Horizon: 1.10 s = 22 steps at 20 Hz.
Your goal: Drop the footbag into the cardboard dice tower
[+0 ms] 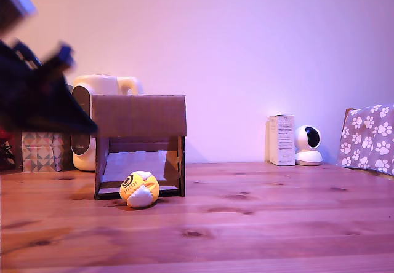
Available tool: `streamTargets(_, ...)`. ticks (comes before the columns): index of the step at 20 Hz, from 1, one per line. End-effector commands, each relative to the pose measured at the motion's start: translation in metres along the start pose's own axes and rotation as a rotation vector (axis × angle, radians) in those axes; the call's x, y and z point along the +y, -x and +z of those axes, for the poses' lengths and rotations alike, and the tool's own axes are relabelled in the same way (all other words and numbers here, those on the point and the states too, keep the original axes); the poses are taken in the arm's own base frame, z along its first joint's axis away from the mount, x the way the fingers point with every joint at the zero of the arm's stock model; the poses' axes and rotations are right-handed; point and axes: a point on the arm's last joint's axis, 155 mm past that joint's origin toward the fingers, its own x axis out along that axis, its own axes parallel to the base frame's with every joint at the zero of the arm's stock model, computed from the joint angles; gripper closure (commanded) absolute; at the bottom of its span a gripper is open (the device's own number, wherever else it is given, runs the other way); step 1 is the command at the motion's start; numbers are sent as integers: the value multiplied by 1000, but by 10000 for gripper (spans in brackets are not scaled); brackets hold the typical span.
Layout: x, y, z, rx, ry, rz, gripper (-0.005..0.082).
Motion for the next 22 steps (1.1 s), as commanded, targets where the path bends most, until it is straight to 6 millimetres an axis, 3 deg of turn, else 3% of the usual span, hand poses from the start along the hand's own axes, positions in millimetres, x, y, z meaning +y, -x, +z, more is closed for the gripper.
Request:
streamTargets(1,-2,-7,-1,-11,-5,-12,323)
streamTargets(2,-3,-11,0,-18,-8,-15,161)
streamTargets(3,-1,-14,0,-28,-11,-6,66)
streamTargets(4,2,-18,0,-34,-13,5,47)
streamTargets(12,25,-44,10,-142,-37,98,62)
streamTargets(22,40,-97,-4,-72,-50,116,62)
